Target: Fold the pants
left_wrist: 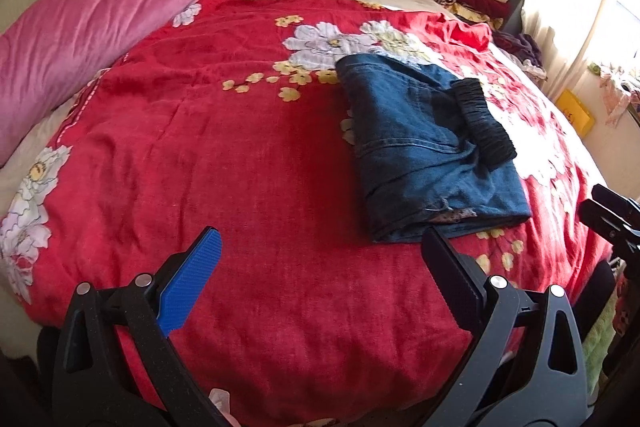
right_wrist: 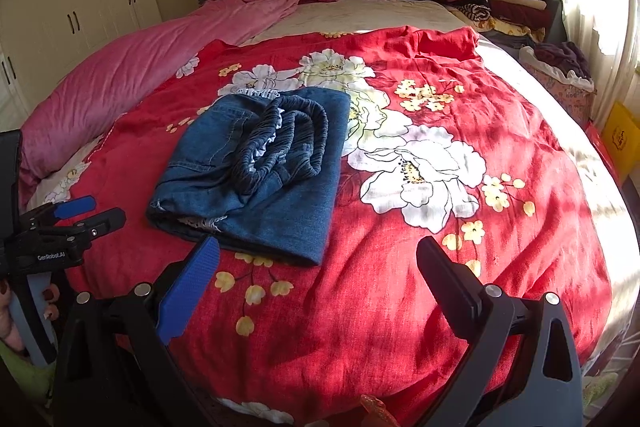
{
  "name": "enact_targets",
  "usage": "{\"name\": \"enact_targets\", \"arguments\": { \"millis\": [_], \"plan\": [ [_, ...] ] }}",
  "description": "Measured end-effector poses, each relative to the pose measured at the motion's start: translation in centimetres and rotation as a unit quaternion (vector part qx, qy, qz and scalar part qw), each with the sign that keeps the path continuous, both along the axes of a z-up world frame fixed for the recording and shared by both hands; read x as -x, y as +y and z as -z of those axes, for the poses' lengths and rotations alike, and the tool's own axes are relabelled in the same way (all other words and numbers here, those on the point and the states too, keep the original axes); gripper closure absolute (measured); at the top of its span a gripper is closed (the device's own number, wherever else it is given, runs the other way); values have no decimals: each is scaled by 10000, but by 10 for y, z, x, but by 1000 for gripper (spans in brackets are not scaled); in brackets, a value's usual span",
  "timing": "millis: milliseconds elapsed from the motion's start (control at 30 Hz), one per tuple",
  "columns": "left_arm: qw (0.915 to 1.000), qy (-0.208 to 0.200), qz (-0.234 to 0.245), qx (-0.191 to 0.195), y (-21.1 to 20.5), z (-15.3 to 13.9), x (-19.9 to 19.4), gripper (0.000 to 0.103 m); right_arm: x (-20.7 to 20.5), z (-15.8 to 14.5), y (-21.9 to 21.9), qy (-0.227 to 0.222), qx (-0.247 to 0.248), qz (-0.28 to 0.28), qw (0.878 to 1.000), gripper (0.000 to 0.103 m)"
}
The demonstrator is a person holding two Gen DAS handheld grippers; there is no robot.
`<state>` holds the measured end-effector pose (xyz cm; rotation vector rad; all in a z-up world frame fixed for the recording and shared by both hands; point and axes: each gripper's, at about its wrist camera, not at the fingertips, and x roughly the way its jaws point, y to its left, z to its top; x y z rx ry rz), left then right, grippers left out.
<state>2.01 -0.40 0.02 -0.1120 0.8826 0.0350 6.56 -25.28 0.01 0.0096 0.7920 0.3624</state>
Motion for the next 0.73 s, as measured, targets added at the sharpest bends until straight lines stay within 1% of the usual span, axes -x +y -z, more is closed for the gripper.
{"name": "enact_targets", "arguments": {
  "millis": [67,133,233,367,433,500,567,600,667,700,733],
  "plan": [
    [9999,-54,-143,-51,12,-2,-2,9,-9,1,-7,0,9,110,9999,5],
    [9994,-145,-325,27,30,-6,-8,9,-21,2,-19,1,29,260,9997,5],
    [9969,-296,-722,70,66,-16,-25,9,-42,2,-44,-5,33,552,9985,5],
    [9908,-287,-1309,-213,121,-21,-62,9,-81,7,-93,33,91,1165,9931,5],
    [9873,-332,-1515,-340,144,-20,-78,9,-103,10,-123,108,99,1621,9867,5],
    [9806,-211,-1850,-616,166,-13,-101,9,-123,15,-151,193,59,1946,9807,5],
    [9729,59,-2176,-784,191,4,-123,9,-146,21,-180,294,38,2309,9725,5],
    [9688,199,-2321,-844,203,14,-132,9,-157,25,-195,293,128,2586,9654,5],
    [9600,447,-2599,-945,227,38,-145,9,-180,34,-217,290,389,2908,9555,5],
    [9541,730,-2744,-955,240,58,-152,8,-194,41,-230,358,480,3043,9507,5],
    [9575,745,-2713,-638,247,66,-151,8,-209,52,-242,519,540,3123,9470,5]
  ]
}}
